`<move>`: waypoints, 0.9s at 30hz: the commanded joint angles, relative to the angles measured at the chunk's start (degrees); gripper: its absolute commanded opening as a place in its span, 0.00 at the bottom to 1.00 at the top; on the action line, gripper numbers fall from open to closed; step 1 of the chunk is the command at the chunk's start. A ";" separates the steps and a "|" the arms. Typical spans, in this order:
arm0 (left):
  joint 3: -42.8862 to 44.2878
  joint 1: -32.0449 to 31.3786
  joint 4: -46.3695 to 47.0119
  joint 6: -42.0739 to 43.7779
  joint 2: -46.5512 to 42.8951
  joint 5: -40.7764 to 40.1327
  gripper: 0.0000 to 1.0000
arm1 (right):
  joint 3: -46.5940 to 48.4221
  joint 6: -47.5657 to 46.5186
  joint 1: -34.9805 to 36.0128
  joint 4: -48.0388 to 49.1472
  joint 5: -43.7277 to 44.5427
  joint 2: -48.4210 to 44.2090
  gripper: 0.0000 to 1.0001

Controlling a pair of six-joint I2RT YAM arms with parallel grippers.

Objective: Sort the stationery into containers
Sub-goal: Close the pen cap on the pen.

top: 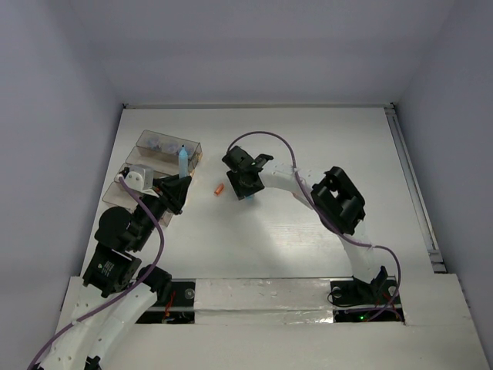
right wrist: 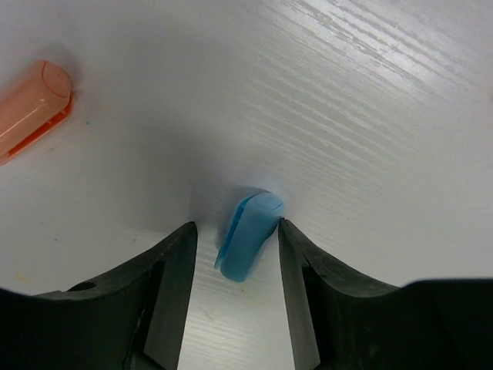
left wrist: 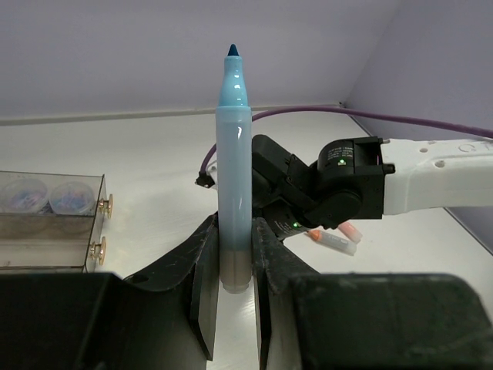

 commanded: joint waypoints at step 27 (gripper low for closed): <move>-0.15 0.39 10.01 -4.70 -0.18 10.12 0.00 | -18.84 3.28 -2.37 33.63 -24.15 -27.54 0.00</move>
